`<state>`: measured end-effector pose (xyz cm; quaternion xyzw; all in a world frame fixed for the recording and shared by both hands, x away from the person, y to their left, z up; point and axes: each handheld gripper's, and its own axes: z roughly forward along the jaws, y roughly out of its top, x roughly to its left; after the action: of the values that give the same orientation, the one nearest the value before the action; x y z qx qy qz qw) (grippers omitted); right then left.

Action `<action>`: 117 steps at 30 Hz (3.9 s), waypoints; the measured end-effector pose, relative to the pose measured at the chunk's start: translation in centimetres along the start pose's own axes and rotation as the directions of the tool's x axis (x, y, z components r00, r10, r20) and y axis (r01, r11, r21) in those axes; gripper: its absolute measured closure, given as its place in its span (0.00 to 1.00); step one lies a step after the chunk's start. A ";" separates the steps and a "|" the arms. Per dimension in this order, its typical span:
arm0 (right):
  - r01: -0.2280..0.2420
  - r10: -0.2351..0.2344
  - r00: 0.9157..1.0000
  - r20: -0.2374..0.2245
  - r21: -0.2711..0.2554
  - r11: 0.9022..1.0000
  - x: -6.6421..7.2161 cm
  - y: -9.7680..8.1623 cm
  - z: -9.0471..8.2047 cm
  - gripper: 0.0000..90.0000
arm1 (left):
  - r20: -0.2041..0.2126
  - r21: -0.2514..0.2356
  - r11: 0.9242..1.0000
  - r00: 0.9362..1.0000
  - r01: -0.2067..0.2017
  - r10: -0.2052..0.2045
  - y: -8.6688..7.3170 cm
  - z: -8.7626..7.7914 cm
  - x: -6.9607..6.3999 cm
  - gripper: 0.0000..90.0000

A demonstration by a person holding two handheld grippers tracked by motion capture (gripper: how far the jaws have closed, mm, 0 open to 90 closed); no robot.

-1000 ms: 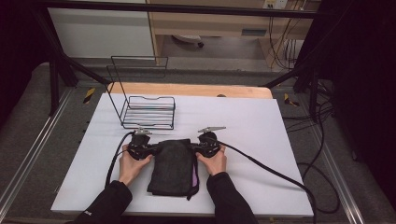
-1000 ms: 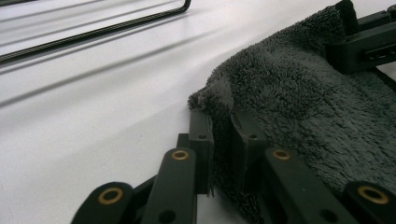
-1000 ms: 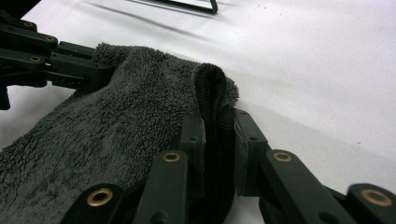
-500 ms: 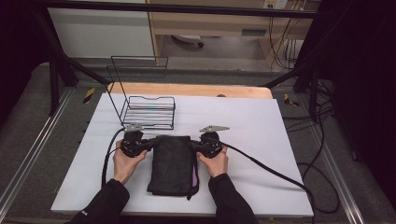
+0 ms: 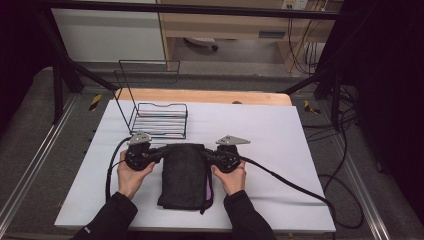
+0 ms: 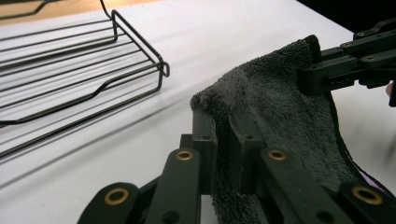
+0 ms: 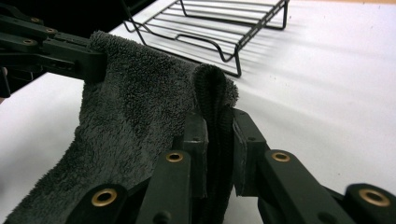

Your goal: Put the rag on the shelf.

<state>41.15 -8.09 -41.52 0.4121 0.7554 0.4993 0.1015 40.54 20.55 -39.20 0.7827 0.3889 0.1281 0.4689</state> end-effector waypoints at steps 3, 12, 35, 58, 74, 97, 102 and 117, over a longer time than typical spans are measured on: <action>0.012 -0.012 1.000 0.003 -0.033 0.999 0.4 0.1 -0.7 0.88 | 0.004 -0.015 1.000 1.000 -0.004 0.004 0.2 -0.5 -0.3 0.91; 0.040 -0.039 0.999 0.011 -0.103 0.994 1.2 0.5 -2.2 0.88 | 0.001 -0.056 0.998 0.999 -0.036 0.037 1.1 -1.8 -1.4 0.91; 0.091 -0.090 0.996 0.014 -0.231 0.969 2.5 2.2 -5.7 0.88 | -0.010 -0.177 0.980 0.996 -0.089 0.089 2.6 -4.6 -3.5 0.91; 0.176 -0.174 0.984 0.036 -0.347 0.921 5.3 5.3 -7.9 0.88 | -0.037 -0.335 0.938 0.996 -0.092 0.084 4.2 -8.4 -4.0 0.91; 0.187 -0.187 0.982 0.038 -0.390 0.902 6.4 6.9 -7.6 0.89 | -0.067 -0.387 0.917 0.995 -0.099 0.079 5.1 -9.7 -3.6 0.91; 0.220 -0.207 0.975 0.080 -0.486 0.846 8.3 10.3 -7.0 0.89 | -0.103 -0.504 0.860 0.994 -0.086 0.039 7.9 -11.5 -2.1 0.92; 0.235 -0.218 0.971 0.093 -0.508 0.829 8.8 11.3 -6.9 0.89 | -0.107 -0.535 0.841 0.994 -0.080 0.027 8.6 -12.1 -1.8 0.92; 0.271 -0.233 0.962 0.139 -0.557 0.785 9.8 14.6 -6.2 0.89 | -0.105 -0.607 0.793 0.994 -0.058 -0.008 11.1 -13.1 -0.4 0.92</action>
<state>38.96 -2.78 -23.82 0.2736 0.6157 0.6710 0.3095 38.31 25.69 -22.99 0.5875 0.3403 0.2925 0.6734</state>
